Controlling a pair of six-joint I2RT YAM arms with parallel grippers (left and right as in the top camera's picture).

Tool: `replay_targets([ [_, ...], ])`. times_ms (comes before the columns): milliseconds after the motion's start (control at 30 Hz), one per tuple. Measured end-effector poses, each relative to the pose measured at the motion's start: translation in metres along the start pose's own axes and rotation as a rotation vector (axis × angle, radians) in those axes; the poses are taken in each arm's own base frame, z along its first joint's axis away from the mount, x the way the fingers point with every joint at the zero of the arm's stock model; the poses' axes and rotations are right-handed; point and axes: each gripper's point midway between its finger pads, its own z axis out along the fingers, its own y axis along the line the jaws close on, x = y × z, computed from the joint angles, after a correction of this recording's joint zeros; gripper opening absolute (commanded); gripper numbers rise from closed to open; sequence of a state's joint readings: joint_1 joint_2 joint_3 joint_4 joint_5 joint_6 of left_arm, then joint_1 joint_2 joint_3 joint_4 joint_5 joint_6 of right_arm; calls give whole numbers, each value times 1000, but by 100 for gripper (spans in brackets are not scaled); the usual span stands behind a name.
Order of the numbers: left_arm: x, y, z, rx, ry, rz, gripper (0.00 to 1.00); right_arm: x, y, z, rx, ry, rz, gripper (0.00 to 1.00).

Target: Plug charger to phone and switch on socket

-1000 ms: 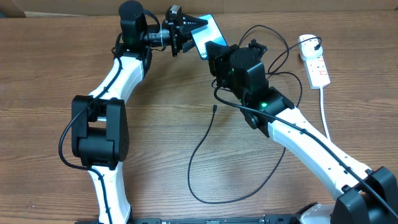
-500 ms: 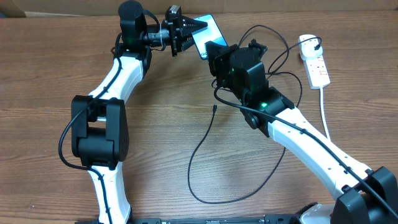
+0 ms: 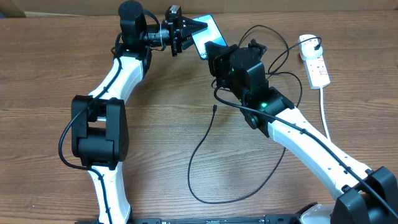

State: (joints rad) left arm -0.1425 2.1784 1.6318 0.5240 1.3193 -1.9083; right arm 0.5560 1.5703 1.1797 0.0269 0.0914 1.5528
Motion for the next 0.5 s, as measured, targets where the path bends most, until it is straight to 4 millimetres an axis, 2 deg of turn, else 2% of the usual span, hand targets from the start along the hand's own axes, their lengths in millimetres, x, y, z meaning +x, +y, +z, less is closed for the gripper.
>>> replay_targets([
  [300, 0, 0, 0, 0, 0, 0, 19, 2, 0, 0, 1, 14, 0, 4],
  [500, 0, 0, 0, 0, 0, 0, 13, 2, 0, 0, 0, 14, 0, 4],
])
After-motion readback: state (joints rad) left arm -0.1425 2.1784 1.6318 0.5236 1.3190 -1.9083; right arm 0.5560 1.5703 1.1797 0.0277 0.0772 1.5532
